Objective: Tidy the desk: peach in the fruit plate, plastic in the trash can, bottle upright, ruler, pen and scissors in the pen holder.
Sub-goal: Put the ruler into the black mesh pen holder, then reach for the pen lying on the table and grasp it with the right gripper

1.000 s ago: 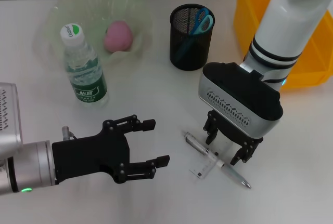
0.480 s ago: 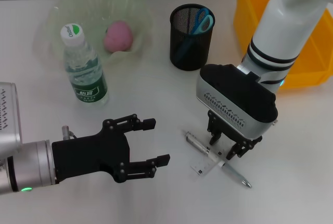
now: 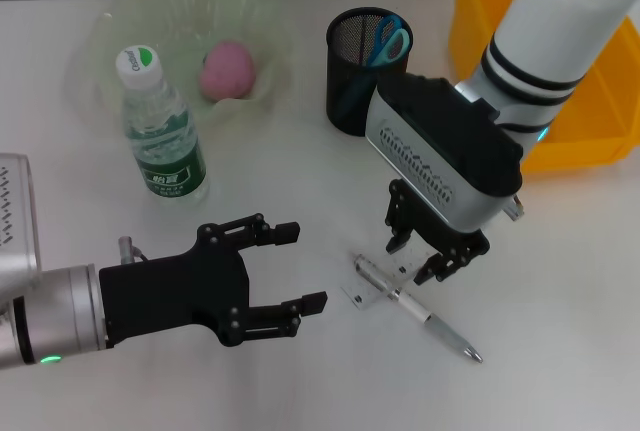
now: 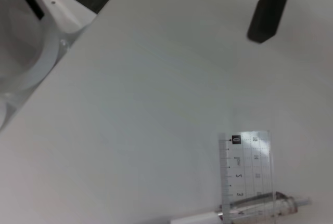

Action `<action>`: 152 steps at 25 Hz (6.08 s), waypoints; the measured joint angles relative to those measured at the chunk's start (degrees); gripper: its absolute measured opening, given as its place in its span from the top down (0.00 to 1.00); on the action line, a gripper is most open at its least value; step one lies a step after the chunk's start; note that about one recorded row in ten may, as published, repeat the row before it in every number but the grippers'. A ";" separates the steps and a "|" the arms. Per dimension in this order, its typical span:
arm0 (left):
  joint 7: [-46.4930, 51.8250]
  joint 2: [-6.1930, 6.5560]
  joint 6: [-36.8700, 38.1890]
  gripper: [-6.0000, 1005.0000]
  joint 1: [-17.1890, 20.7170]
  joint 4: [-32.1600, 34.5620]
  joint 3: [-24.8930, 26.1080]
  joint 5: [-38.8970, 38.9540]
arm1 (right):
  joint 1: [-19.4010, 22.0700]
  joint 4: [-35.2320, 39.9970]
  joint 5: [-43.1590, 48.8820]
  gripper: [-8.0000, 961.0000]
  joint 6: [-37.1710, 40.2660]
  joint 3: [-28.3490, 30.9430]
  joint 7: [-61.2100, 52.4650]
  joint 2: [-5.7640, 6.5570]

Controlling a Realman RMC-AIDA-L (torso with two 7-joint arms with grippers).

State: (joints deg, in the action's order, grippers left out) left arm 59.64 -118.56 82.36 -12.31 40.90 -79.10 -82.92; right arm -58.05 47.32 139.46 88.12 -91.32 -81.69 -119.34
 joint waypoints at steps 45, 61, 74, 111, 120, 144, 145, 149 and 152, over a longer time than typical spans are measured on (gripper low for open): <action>-0.98 0.27 8.88 0.20 0.71 0.10 9.05 -0.24 | 14.14 -21.84 -87.94 0.60 -38.06 16.24 21.23 -0.44; -1.11 0.34 8.87 0.20 0.82 0.19 9.05 0.12 | 14.50 -27.14 -88.17 0.57 -38.77 16.35 23.21 -0.46; -1.10 0.46 9.26 0.20 0.99 0.65 10.41 -0.04 | 23.05 -17.14 -87.66 0.36 -28.87 16.67 17.84 -0.16; -3.78 0.44 9.74 0.20 1.94 0.06 11.19 -1.89 | 8.62 24.88 3.97 0.13 7.28 -9.13 -87.62 -0.63; -4.56 0.47 9.32 0.20 2.04 -0.08 11.35 -1.89 | 8.32 20.17 1.88 0.14 0.03 -15.47 -87.73 -0.62; -4.71 0.35 9.43 0.20 1.68 -0.12 11.82 -1.88 | 6.72 11.48 -1.56 0.46 -3.92 -15.02 -87.94 -0.63; -4.71 0.35 9.44 0.20 1.68 -0.12 11.81 -1.89 | 6.72 11.42 -1.56 0.46 -3.93 -15.02 -87.94 -0.63; -4.71 0.35 9.46 0.20 1.67 -0.12 11.80 -1.89 | 6.72 11.16 -1.56 0.47 -3.94 -15.02 -87.94 -0.63; -4.70 0.35 9.41 0.20 1.67 -0.12 11.66 -1.89 | 6.70 10.80 -1.56 0.69 -3.91 -15.03 -87.94 -0.63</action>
State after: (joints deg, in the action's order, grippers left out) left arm 54.93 -118.21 91.77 -10.64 40.78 -67.43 -84.81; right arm -51.35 58.12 137.89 84.22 -106.35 -169.63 -119.97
